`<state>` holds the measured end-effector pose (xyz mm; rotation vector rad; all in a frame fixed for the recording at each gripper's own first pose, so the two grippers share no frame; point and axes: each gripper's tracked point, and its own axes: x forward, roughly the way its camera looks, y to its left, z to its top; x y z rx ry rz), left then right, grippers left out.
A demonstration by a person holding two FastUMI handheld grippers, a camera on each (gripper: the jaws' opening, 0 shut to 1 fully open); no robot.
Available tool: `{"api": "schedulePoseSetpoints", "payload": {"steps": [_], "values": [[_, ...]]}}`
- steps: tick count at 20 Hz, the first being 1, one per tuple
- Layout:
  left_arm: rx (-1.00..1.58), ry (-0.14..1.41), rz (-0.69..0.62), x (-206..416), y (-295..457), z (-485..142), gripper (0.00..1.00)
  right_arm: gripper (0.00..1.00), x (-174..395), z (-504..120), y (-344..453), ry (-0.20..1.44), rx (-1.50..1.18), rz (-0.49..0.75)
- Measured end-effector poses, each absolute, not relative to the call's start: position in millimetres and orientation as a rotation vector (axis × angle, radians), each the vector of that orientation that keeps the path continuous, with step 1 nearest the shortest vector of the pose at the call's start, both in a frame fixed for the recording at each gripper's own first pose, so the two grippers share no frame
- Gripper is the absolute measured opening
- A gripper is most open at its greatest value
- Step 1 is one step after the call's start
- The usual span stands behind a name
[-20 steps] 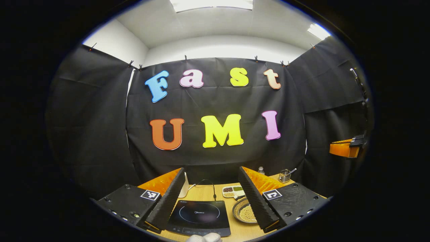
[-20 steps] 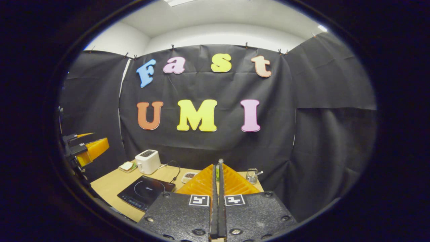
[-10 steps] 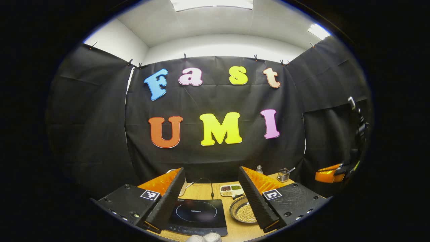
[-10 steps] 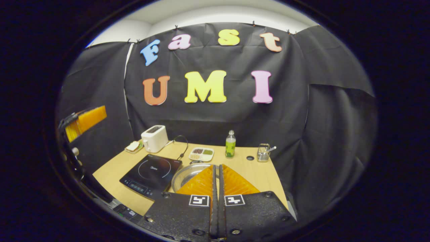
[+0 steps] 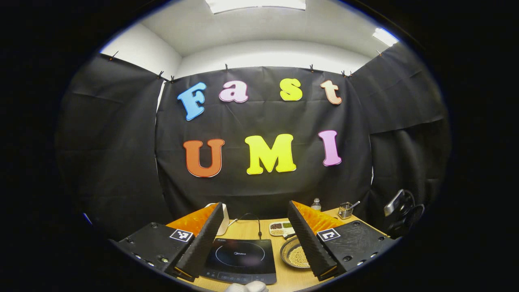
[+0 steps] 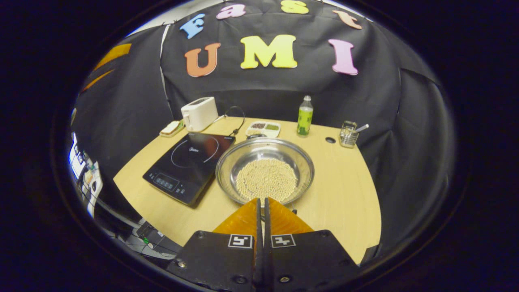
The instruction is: First push the handle of the pot to place it horizontally, then grasp the pot with both hands and set it on the induction cooktop.
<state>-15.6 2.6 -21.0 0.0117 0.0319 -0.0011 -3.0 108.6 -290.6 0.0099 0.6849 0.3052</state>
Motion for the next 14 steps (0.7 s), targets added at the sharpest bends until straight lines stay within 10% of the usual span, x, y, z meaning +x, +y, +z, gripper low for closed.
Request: {"api": "schedulePoseSetpoints", "payload": {"steps": [14], "values": [[0.053,0.065,0.095,-39,34,-23,0.95,0.04,23,-382,145,0.877,0.016,0.357]]}}
